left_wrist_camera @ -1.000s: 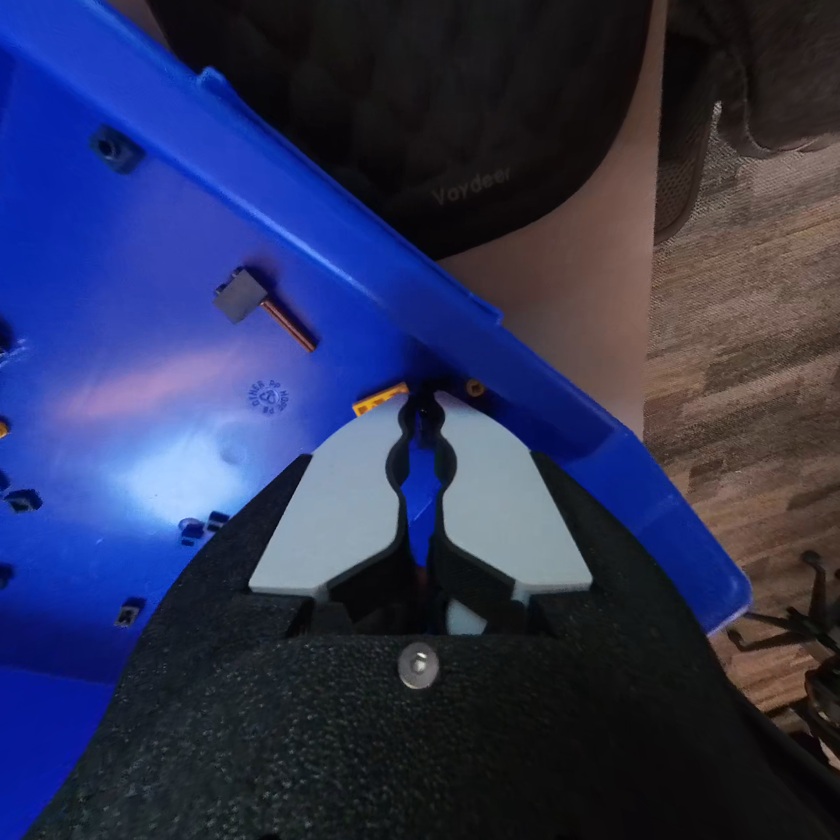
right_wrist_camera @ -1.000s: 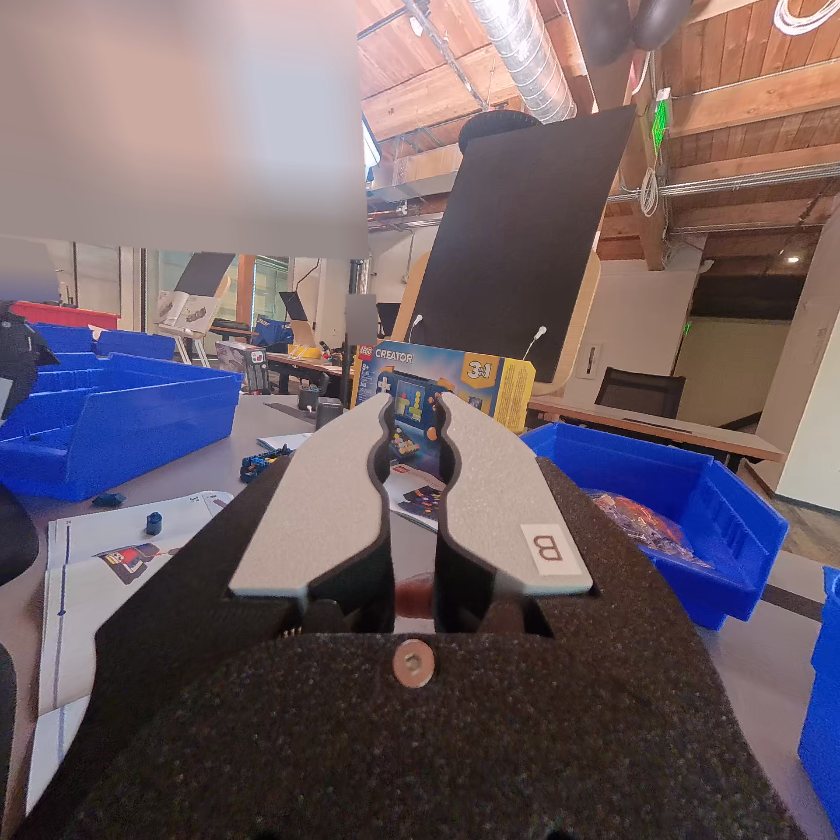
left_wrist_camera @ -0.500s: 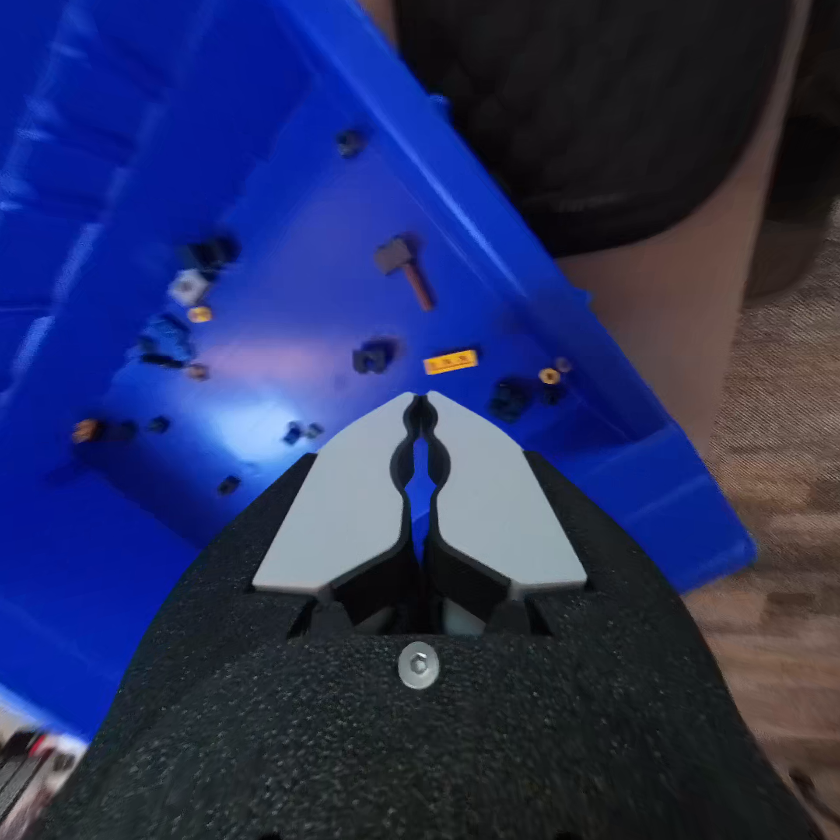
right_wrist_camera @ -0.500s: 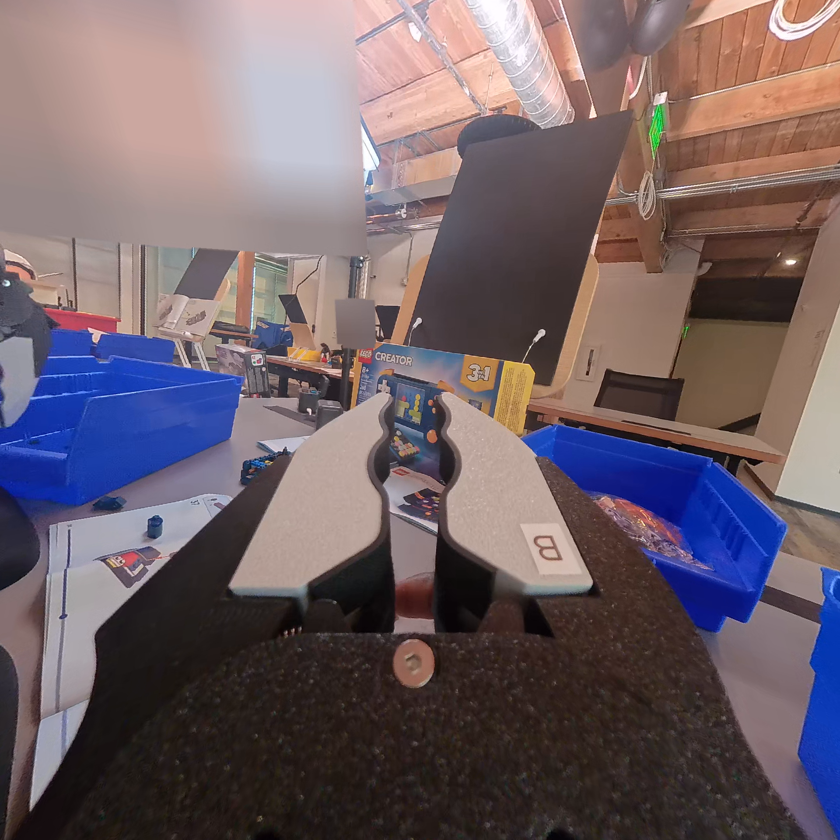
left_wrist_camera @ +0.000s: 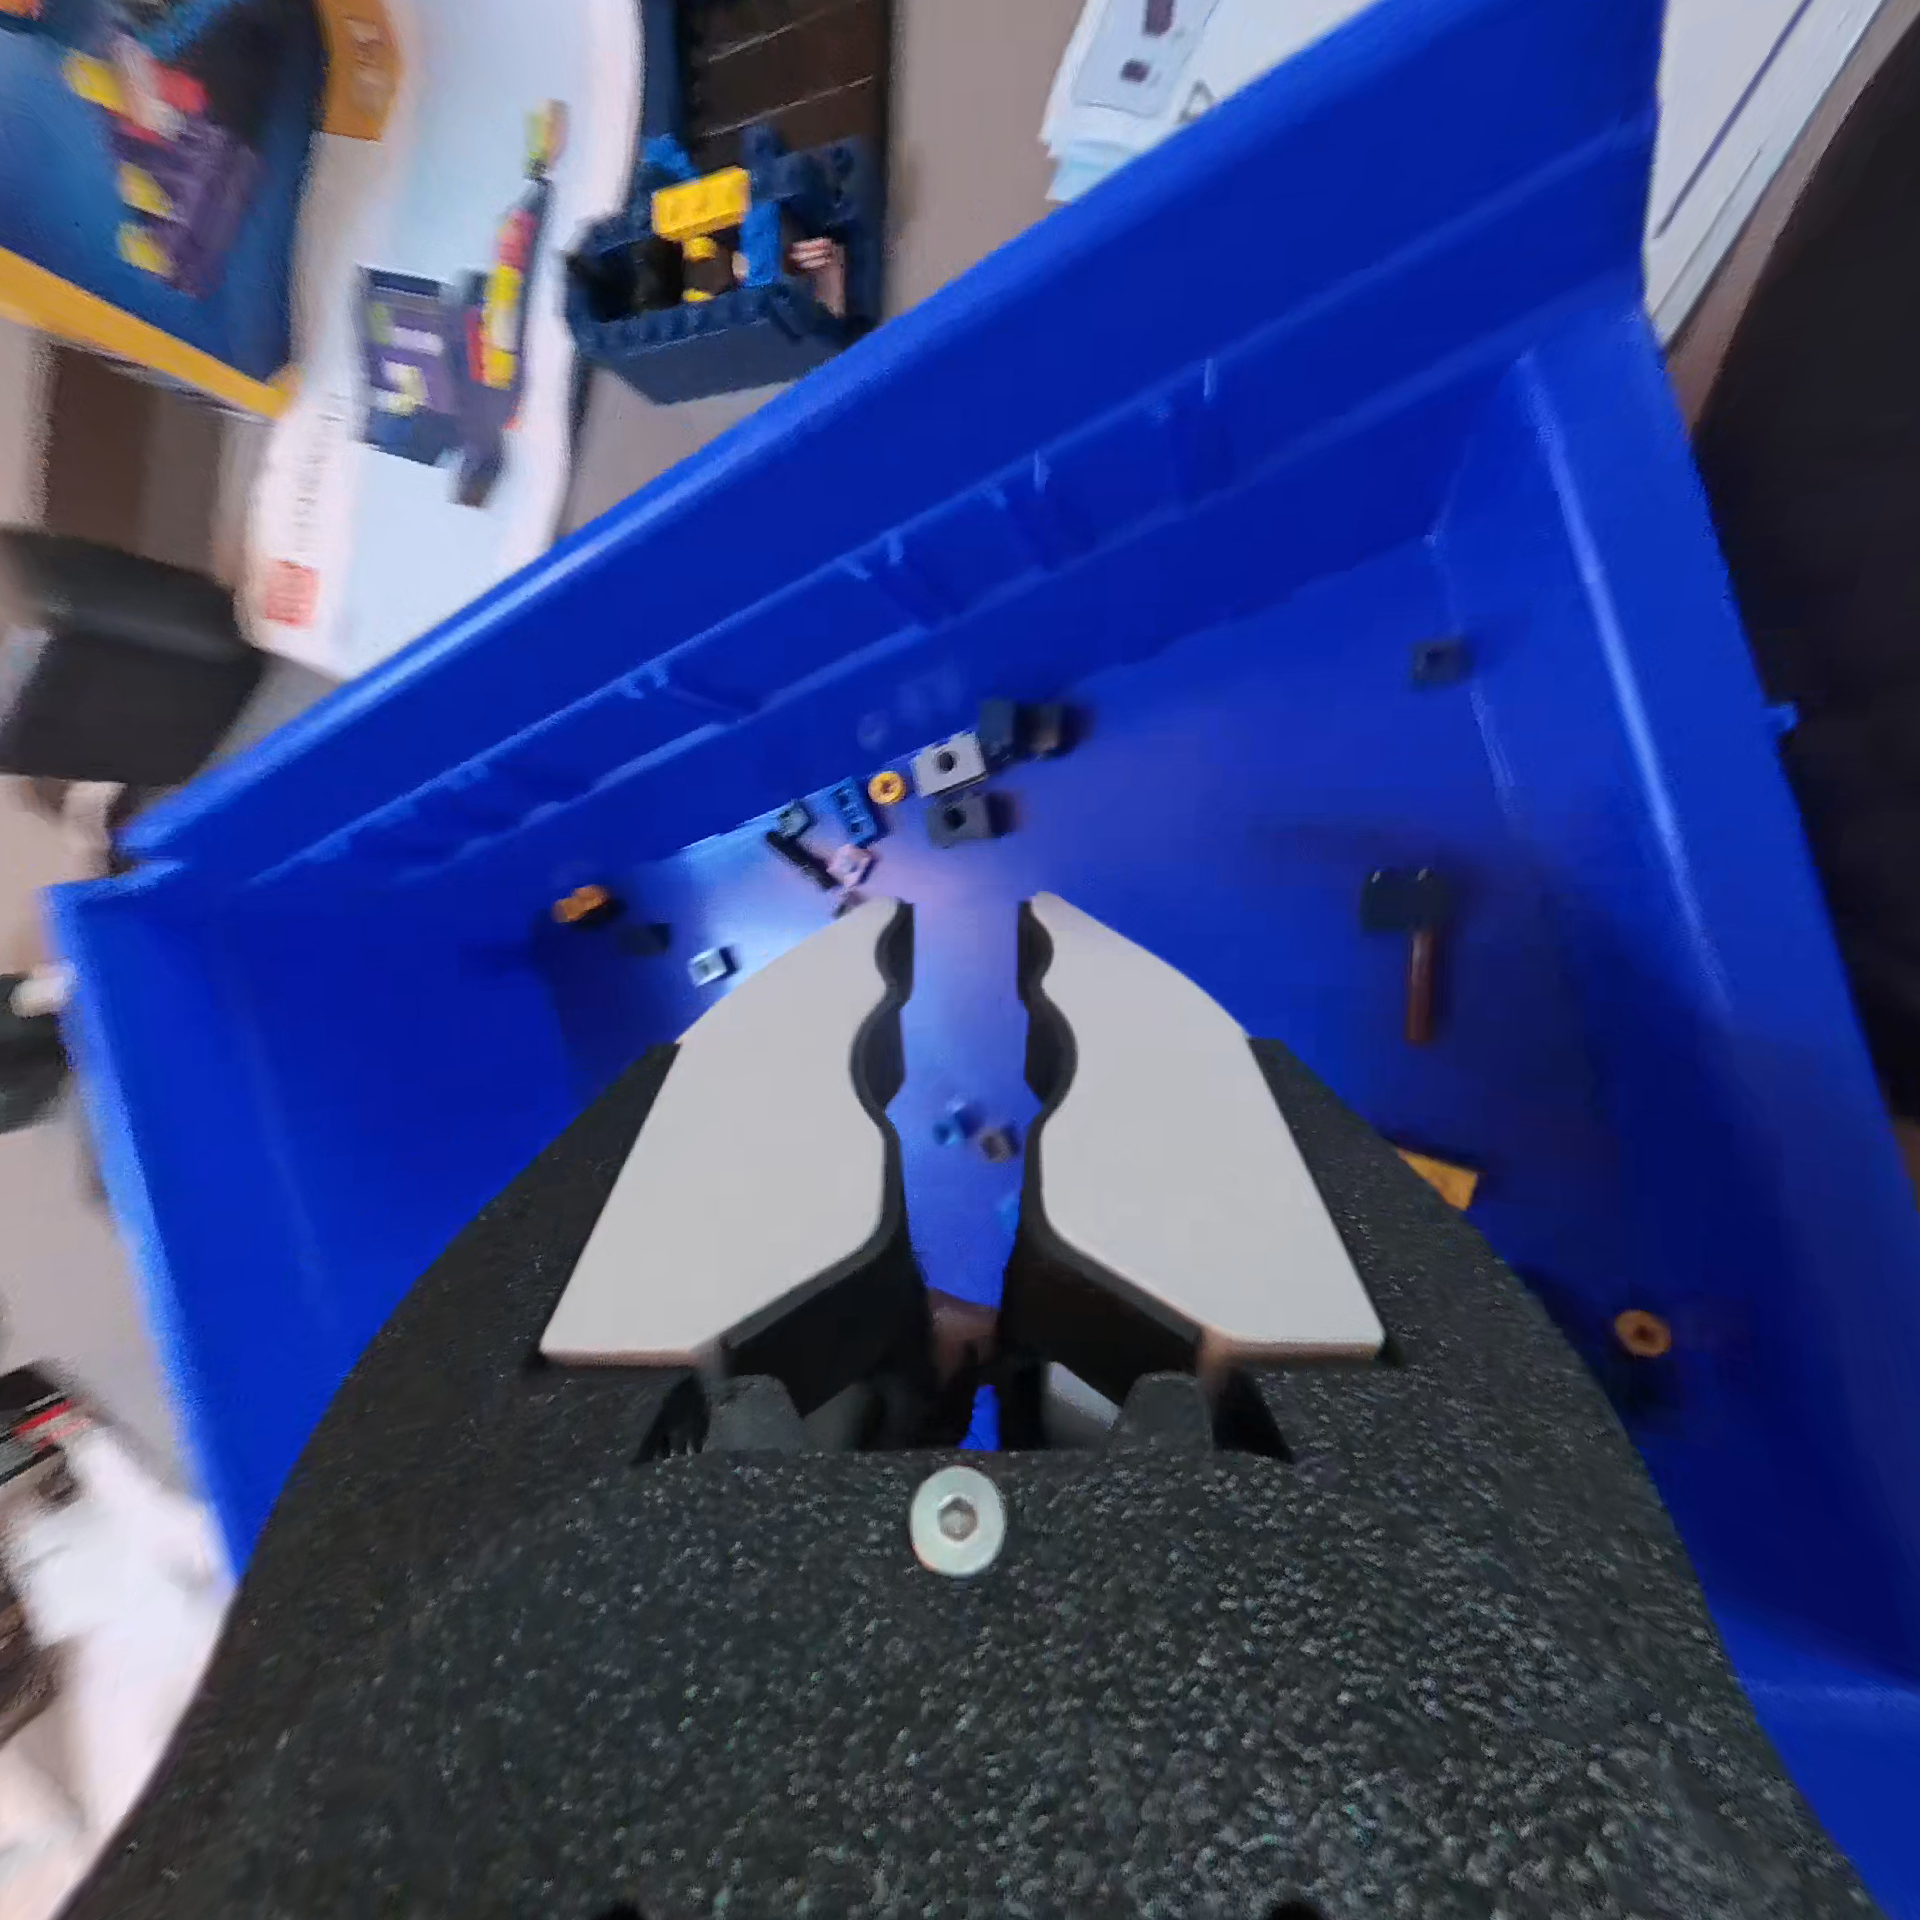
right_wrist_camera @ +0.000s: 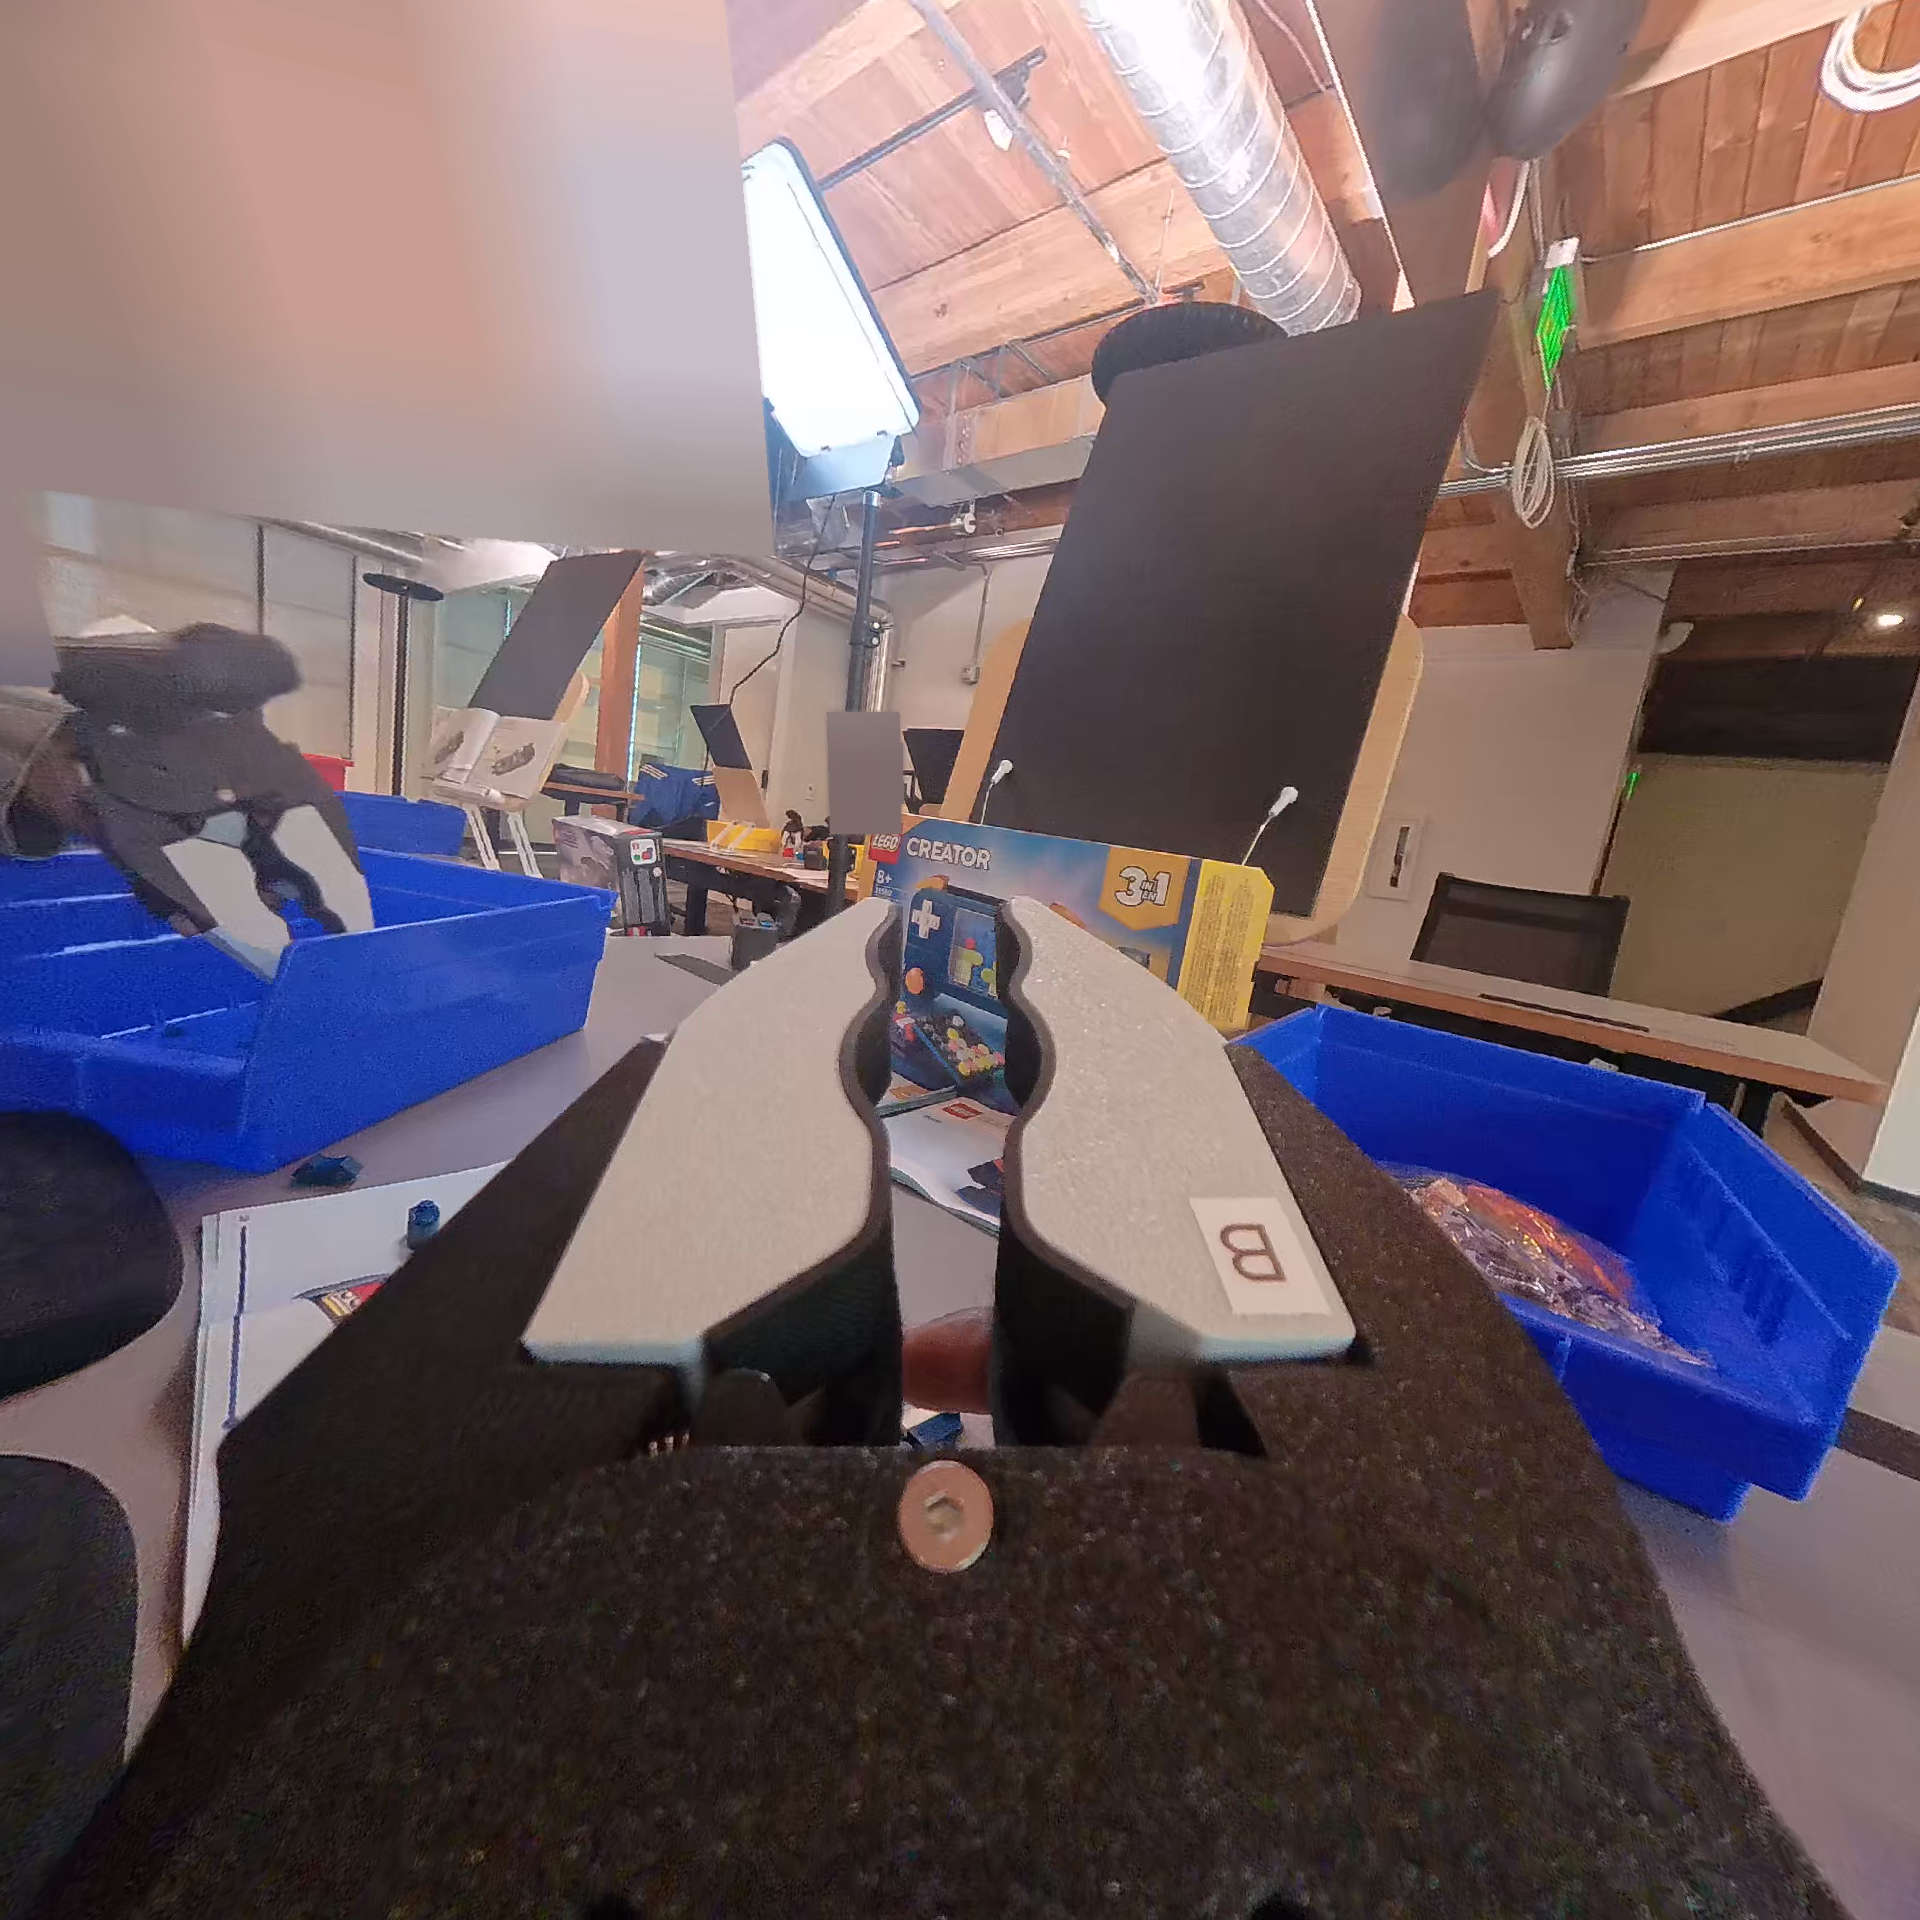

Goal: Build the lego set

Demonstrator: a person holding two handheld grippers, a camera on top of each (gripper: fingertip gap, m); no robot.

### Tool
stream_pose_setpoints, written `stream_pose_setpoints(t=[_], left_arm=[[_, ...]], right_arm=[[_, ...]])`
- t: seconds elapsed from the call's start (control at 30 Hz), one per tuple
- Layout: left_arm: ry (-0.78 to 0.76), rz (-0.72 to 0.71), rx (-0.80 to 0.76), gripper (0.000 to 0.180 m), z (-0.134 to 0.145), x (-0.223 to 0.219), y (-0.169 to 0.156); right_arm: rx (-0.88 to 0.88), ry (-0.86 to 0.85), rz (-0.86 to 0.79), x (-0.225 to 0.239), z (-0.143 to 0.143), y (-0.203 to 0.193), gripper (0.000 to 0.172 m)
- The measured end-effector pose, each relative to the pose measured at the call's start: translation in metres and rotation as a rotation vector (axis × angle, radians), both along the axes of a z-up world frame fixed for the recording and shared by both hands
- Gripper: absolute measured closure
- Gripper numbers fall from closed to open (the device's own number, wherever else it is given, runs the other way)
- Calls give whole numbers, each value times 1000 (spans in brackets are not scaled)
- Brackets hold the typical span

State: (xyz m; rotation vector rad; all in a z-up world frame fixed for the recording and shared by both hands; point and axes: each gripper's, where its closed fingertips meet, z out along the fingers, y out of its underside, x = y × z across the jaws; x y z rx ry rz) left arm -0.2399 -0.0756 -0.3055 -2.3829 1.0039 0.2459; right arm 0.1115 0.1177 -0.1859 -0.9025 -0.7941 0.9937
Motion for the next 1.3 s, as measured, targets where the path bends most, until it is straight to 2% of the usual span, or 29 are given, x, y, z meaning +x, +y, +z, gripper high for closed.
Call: stream_pose_setpoints(t=[0.07,0.2,0.27,0.3,0.43,0.5,0.57,0.63,0.67,0.7,0.77,0.8,0.87,0.9,0.97,1.07,1.2,1.23,1.3], left_arm=[[-101,61,-56,154,-12,1,12],[-265,124,-158,154,-35,6,25],[-216,136,-191,154,-46,-1,25],[-223,108,-189,161,-47,2,26],[-189,128,-159,164,-37,-1,25],[-241,159,14,165,-2,8,35],[-486,203,278,165,60,38,46],[-865,167,567,165,137,81,41],[-1060,133,671,165,167,101,33],[-1229,116,742,165,185,117,26],[-1531,77,790,165,198,149,21],[-1685,66,759,165,196,164,22],[-1944,12,599,165,188,195,28],[-2021,-15,532,165,184,208,31],[-2064,-34,435,165,173,233,39],[-2018,-84,336,165,163,265,43],[-1916,-122,281,165,155,287,42],[-1873,-131,262,165,151,293,41],[-1810,-142,249,165,144,301,39]], right_arm=[[14,-8,-6,0,0,-1,155],[34,-18,-24,1,1,-1,156],[37,-21,-29,1,1,-1,156],[37,-20,-27,1,1,-1,156],[34,-19,-17,1,1,-2,155],[36,-15,-6,0,2,-5,155],[45,-17,20,-4,3,-10,154],[62,-38,61,-12,2,-19,153],[75,-52,89,-17,1,-26,152],[91,-63,119,-22,0,-33,151],[128,-67,178,-33,3,-51,148],[157,-70,208,-40,7,-62,146],[263,-106,256,-54,17,-93,145],[325,-130,267,-60,23,-107,145],[434,-157,283,-68,34,-132,144],[523,-170,291,-72,45,-152,144],[612,-239,287,-73,32,-161,148],[630,-236,272,-72,31,-163,156],[664,-246,236,-65,26,-164,159]])
